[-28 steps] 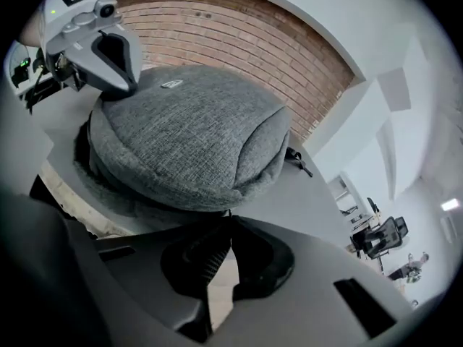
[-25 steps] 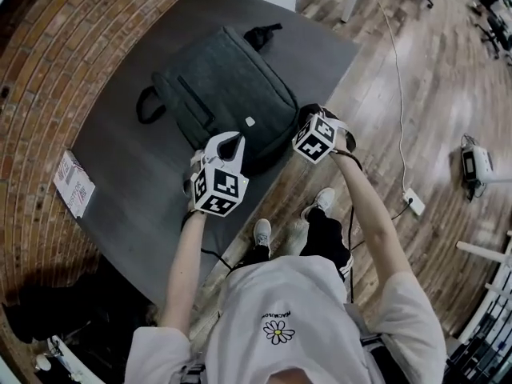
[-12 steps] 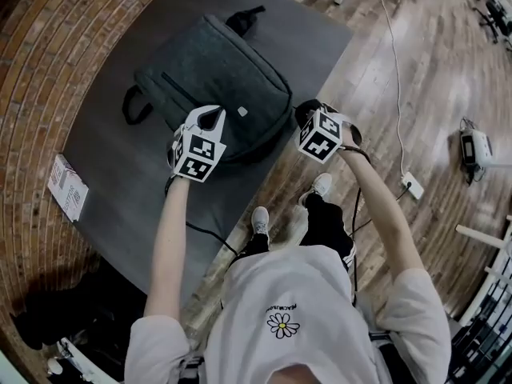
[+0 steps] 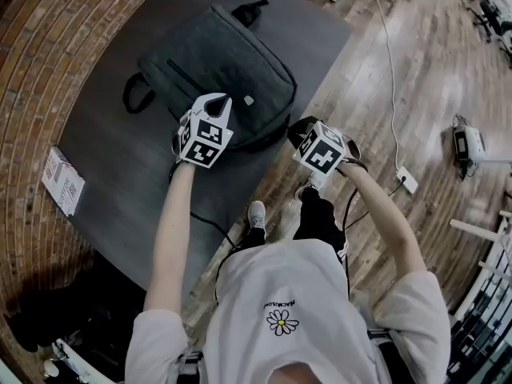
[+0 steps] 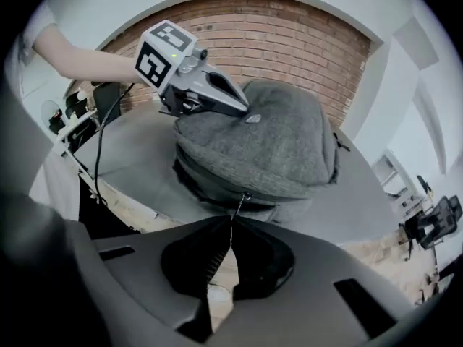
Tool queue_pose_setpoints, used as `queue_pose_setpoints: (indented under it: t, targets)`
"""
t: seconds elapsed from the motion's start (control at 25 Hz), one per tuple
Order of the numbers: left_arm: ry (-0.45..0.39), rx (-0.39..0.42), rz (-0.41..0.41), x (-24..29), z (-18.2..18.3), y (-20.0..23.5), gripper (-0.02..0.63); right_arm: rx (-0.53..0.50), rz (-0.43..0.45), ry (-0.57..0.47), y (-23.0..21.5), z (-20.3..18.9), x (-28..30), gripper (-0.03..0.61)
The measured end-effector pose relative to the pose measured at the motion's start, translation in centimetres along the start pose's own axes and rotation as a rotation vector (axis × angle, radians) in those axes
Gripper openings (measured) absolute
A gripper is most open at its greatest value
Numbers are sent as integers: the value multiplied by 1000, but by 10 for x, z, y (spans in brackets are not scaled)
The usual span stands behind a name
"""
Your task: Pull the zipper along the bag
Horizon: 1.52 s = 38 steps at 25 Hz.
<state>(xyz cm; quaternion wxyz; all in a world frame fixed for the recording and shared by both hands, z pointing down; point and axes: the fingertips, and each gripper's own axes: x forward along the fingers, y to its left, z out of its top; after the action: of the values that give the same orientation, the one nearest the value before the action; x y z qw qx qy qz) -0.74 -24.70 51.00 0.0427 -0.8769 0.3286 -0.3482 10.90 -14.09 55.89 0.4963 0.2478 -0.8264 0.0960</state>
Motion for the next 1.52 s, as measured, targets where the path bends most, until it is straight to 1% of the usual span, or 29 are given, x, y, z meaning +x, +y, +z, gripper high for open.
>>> queue_pose_setpoints:
  t: [0.08,0.16,0.32,0.44,0.52,0.64,0.76,0.8,0.84,0.88,0.92,1.0,1.04,1.12,1.16,1.2,1.24,1.32,1.44,1.52]
  targets:
    - [1,-8,2,2,1,-1,-2,-24,56,2,22,9,2,8]
    - [2,-18,-1,2,0,-2,-2,-29,93,1,44,19,6,13]
    - [-1,-31,-11,3,0,-2,-2,27,129,-6,64,34,9,18]
    - [-4,-35,-10,4,0,-1,-2,32,149,-8,74,46,15,20]
    - [-8,-36,-10,3,-1,0,-2,57,162,-20,78,57,24,21]
    - [-17,-35,-16,3,-2,1,-2,117,162,-27,75,57,30,20]
    - [-37,-38,-39,0,0,-1,-2,243,137,-50,68,42,28,2]
    - [-48,-38,-47,-3,2,-1,0,256,119,-53,68,40,28,2]
    - [-62,-40,-48,-7,4,1,0,244,94,-47,68,39,28,1]
    - [-80,-43,-30,-14,6,6,0,216,70,-36,68,39,29,1]
    - [-99,-47,12,-22,7,15,0,185,49,-23,68,37,28,0]
    - [-123,-50,130,-42,2,43,0,143,29,-12,68,32,27,0]
    - [-123,-53,175,-50,-4,59,1,132,25,-12,67,31,27,0]
    - [-91,-75,208,-61,-22,87,140,109,20,-10,62,28,26,0]
    - [-66,-91,207,-66,-34,97,147,100,20,-5,61,26,26,0]
    - [-42,-105,203,-71,-47,104,175,96,22,-1,62,25,26,0]
    - [-18,-111,197,-76,-60,108,169,96,26,2,64,24,27,0]
    - [42,-91,166,-85,-86,110,170,100,32,2,66,23,27,0]
    - [165,-1,68,-82,-123,96,170,95,40,0,65,23,28,0]
    - [230,54,10,-72,-139,86,172,87,47,4,65,24,28,0]
